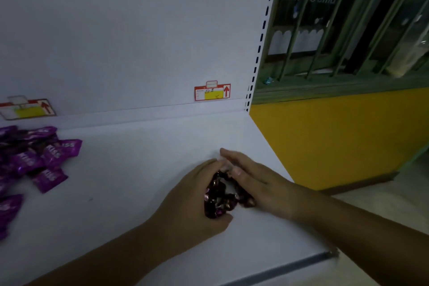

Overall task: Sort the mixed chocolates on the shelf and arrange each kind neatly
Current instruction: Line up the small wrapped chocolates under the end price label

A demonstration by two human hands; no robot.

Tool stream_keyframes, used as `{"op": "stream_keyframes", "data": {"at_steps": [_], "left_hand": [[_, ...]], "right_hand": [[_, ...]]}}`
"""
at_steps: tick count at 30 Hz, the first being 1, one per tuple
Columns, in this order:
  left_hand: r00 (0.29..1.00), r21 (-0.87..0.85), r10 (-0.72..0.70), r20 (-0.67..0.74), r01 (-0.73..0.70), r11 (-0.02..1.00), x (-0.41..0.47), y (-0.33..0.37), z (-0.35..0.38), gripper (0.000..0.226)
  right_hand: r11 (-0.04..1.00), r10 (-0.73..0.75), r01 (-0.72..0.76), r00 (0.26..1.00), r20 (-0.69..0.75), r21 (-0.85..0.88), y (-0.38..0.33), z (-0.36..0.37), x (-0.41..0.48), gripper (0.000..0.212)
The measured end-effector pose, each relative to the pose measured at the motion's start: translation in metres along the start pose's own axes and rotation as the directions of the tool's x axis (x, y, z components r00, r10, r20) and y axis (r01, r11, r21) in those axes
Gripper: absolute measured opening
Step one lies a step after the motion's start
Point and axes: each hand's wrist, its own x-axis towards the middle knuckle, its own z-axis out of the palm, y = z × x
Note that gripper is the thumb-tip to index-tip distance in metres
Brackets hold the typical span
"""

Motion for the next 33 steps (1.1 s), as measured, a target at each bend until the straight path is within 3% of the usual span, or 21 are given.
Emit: {"op": "stream_keyframes", "data": {"at_steps": [4, 7, 9, 11, 16, 17, 20, 23, 26, 33], "left_hand": [[0.975, -0.169, -0.187, 0.123, 0.206, 0.964, -0.002, 0.009, -0.013, 0.097], [0.924, -0.212, -0.289, 0.249, 0.343, 0.915, 0.009, 0.024, -0.030, 0.078], [0.938, -0.073, -0.293, 0.186, 0.311, 0.948, 0.022, 0.024, -0.035, 0.048], [0.956, 0.088, -0.270, 0.111, 0.262, 0.961, 0.039, 0.023, -0.036, 0.031], [0.903, 0.325, -0.223, 0.368, 0.100, 0.940, 0.079, 0.028, -0.028, 0.030], [0.896, 0.341, -0.233, 0.377, 0.100, 0.935, 0.084, 0.027, -0.026, 0.028], [0.893, 0.316, -0.250, 0.375, 0.130, 0.940, 0.095, 0.022, -0.026, 0.021], [0.900, 0.152, -0.279, 0.334, 0.241, 0.959, 0.106, 0.018, -0.034, 0.014], [0.910, 0.029, -0.329, 0.254, 0.333, 0.943, 0.114, 0.008, -0.044, 0.016], [0.939, 0.158, -0.335, -0.079, 0.344, 0.926, 0.125, -0.041, -0.051, 0.026]], "right_hand": [[0.990, -0.052, 0.071, 0.987, -0.155, 0.120, 0.021, -0.012, -0.006, 0.056], [0.980, -0.091, 0.131, 0.963, -0.254, 0.146, 0.028, -0.013, -0.010, 0.046], [0.979, -0.074, 0.129, 0.947, -0.313, 0.157, 0.028, -0.015, -0.009, 0.033], [0.976, -0.044, 0.107, 0.950, -0.309, 0.188, 0.029, -0.018, -0.009, 0.025], [0.990, -0.031, 0.065, 0.966, -0.256, 0.124, 0.033, -0.017, -0.009, 0.013], [0.992, -0.010, 0.045, 0.962, -0.274, 0.121, 0.034, -0.018, -0.006, 0.009], [0.983, 0.075, -0.027, 0.963, -0.257, 0.184, 0.035, -0.030, -0.001, 0.024], [0.981, 0.094, -0.072, 0.989, -0.117, 0.181, 0.032, -0.041, 0.000, 0.023], [0.997, 0.062, -0.061, 0.998, -0.017, 0.048, 0.025, -0.042, 0.006, 0.023], [0.989, -0.104, 0.093, 0.991, -0.090, -0.115, 0.033, -0.032, 0.017, 0.008]]}}
